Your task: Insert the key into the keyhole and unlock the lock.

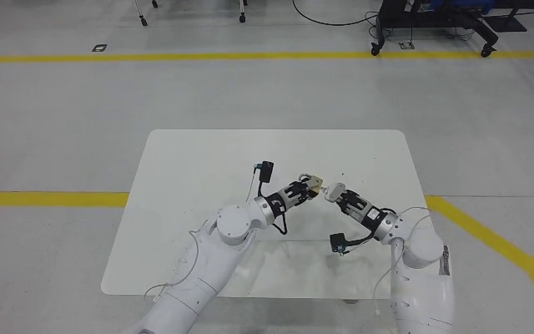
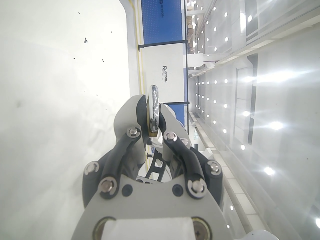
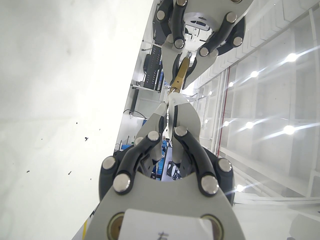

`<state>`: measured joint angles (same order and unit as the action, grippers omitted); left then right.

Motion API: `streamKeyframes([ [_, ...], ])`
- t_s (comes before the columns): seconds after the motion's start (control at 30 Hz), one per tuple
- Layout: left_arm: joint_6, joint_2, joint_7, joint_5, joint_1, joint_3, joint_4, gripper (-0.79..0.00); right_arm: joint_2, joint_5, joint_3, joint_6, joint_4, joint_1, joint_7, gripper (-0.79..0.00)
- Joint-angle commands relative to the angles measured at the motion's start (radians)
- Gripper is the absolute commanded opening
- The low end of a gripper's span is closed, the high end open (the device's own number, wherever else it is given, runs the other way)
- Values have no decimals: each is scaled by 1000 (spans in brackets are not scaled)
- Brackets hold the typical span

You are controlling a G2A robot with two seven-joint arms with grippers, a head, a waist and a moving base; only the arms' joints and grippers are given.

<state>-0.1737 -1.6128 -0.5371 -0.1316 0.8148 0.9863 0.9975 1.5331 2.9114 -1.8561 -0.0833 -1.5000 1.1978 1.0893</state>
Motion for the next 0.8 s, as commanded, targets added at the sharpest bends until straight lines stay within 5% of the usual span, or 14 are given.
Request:
streamKeyframes([
  [0.0,-3,0,0,2,1,0,-1,-785,0,0,0,0,0,0,0,-785],
  [0.3,-6,2,-4,-4,2,10,-6,-785,-16,55,15,49,47,-26,105,-785],
  [0.77,-13,3,-50,-41,-1,15,-15,-785,-52,101,15,-24,48,-12,126,-785],
])
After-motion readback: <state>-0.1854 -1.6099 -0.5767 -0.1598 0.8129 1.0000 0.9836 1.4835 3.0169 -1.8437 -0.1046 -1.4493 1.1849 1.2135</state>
